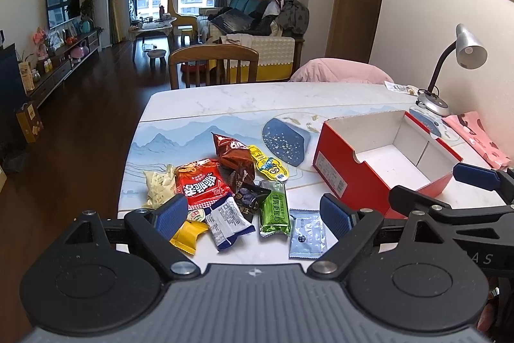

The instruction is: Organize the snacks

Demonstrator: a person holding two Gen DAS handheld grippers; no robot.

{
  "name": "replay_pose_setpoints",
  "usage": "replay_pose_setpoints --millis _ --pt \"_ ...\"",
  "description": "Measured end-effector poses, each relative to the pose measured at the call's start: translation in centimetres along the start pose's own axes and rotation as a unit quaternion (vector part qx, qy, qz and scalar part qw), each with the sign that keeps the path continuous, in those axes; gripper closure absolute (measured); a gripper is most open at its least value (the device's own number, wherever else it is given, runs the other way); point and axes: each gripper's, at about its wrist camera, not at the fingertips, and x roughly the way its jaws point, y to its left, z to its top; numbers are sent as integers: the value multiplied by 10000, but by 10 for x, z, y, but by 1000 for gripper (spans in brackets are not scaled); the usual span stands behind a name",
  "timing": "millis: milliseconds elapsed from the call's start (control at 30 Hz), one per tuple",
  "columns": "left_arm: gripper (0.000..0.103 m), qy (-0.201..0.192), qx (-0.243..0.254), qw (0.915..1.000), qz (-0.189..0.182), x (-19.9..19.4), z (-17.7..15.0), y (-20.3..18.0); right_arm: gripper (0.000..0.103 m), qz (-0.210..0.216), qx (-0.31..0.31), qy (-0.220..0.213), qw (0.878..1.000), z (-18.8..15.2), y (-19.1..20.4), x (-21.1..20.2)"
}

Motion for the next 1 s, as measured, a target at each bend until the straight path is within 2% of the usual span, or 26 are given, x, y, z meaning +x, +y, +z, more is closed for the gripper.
replay_pose_setpoints --millis 1000 --pt "13 -3 -7 10000 -5 -1 1 -2 0 -78 4 40 10000 1 -4 -1"
